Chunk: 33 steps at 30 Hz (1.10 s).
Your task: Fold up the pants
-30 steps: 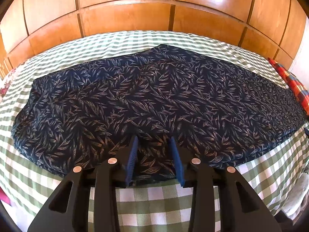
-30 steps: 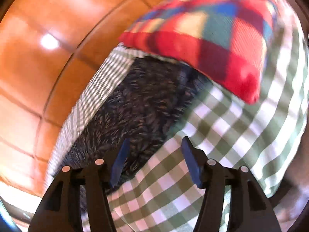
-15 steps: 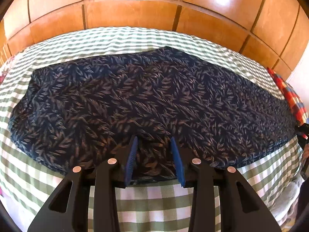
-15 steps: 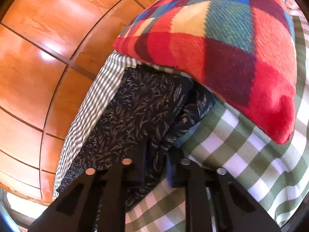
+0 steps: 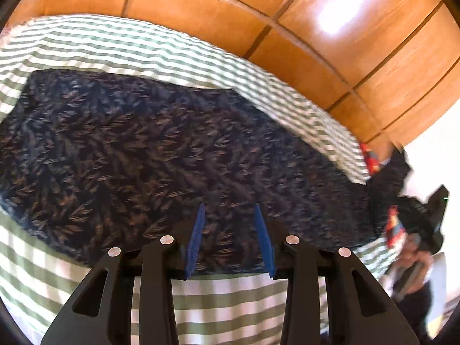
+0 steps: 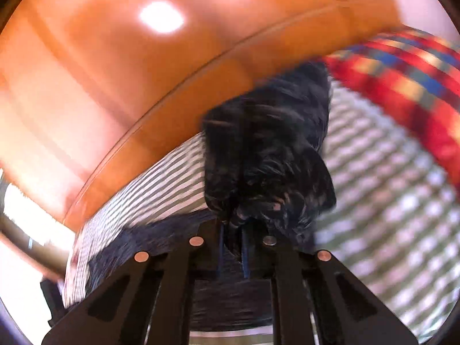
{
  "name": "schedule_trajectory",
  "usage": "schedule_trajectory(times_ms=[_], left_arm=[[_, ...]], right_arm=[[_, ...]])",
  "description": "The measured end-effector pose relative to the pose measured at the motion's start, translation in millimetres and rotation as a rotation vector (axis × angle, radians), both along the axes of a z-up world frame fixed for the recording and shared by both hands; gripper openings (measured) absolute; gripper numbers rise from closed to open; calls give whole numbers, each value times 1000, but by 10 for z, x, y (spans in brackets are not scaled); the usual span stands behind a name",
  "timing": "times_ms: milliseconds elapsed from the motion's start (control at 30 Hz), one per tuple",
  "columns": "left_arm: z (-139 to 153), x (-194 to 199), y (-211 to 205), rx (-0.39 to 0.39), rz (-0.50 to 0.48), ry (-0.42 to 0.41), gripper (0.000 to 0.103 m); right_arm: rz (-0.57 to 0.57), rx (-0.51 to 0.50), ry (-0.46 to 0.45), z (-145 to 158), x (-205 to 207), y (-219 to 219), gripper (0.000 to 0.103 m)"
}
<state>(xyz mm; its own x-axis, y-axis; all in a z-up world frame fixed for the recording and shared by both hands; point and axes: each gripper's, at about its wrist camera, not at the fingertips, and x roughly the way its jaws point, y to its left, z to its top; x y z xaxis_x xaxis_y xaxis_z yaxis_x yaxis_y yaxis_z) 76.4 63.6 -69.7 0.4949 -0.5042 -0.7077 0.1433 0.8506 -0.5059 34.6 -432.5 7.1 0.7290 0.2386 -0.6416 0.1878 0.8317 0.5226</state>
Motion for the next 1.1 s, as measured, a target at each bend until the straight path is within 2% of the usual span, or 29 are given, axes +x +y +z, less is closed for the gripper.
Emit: schedule_trajectory(times_ms=[133, 200, 267, 333, 433, 533, 567, 633, 767, 867, 900, 1000, 1067, 1100], left_arm=[[3, 114, -86, -103, -55, 29, 35], [-14, 148, -126, -139, -77, 44, 37], [-50, 180, -151, -188, -97, 57, 50], [-81, 252, -162, -226, -109, 73, 52], [-167, 376, -216, -276, -121, 111, 55], [-197, 466, -321, -314, -143, 135, 55], [-199, 500, -362, -322, -152, 139, 60], [-208, 574, -451, -345, -174, 156, 68], [-317, 721, -662, -321, -210, 222, 68], [-393, 789, -817, -292, -238, 250, 68], [-420, 814, -868, -268, -240, 258, 67], [-473, 813, -1018, -175, -263, 249, 56], [-448, 791, -1122, -132, -289, 223, 14], [-425, 778, -1144, -118, -298, 205, 12]], right_arm=[[219, -13, 23, -134, 222, 901, 8], [336, -62, 57, -288, 244, 1381, 8], [436, -149, 96, -474, 194, 1822, 8], [482, -256, 120, -647, 133, 2095, 8], [499, -353, 106, -755, 16, 2210, 8], [522, -370, 82, -769, -25, 2212, 13], [539, -370, 76, -762, -51, 2206, 16], [582, -342, 61, -697, -142, 2211, 40], [633, -290, 30, -443, -332, 2063, 42], [601, -271, 25, -313, -497, 1830, 42], [578, -272, 27, -270, -575, 1722, 42], [492, -276, 55, -219, -710, 1407, 42], [417, -276, 77, -226, -783, 1177, 42], [381, -265, 88, -226, -816, 1071, 42]])
